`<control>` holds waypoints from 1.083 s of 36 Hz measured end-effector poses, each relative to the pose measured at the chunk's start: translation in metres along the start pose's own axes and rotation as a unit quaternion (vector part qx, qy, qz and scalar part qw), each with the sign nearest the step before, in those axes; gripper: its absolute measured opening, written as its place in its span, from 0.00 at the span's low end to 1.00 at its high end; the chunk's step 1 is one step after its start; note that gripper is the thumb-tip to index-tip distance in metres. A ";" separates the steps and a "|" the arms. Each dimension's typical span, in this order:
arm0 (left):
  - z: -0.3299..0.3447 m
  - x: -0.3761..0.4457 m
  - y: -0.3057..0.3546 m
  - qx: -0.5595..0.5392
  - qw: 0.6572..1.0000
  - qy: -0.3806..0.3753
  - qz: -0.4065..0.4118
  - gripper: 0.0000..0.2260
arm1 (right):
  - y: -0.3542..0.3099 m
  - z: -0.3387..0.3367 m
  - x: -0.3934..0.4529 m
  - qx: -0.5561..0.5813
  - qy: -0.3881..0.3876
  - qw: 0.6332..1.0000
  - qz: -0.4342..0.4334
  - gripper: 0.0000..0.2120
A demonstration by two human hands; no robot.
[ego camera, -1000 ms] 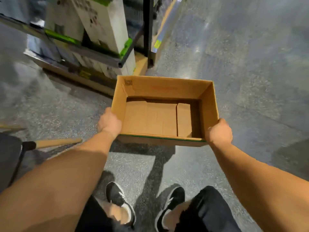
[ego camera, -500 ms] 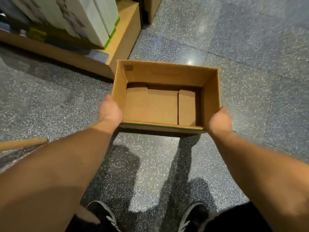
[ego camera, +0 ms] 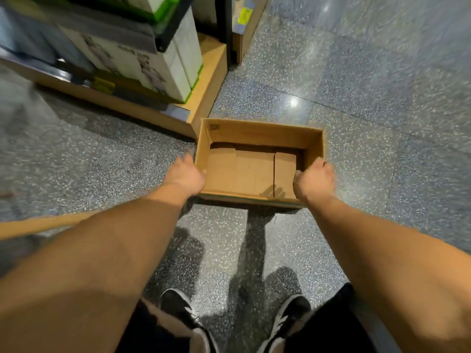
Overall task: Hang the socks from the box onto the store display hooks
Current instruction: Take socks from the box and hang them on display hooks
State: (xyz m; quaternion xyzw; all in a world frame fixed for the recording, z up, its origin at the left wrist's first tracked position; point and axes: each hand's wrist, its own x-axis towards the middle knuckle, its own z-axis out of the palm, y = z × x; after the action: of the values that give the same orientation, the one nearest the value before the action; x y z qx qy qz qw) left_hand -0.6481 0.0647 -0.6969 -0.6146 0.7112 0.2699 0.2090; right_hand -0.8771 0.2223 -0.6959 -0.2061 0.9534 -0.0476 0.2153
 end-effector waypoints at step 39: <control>-0.471 -0.470 -0.436 -0.402 0.820 0.195 -0.357 0.28 | -0.517 -0.309 -0.620 -0.121 -0.119 0.739 -0.652 0.19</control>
State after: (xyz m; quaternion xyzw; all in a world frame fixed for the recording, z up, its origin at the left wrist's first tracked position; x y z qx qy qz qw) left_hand -0.1278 0.0775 -0.0959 -0.8947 0.2960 0.3127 -0.1186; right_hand -0.3073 0.0090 -0.0822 -0.8056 0.5501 -0.0359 0.2168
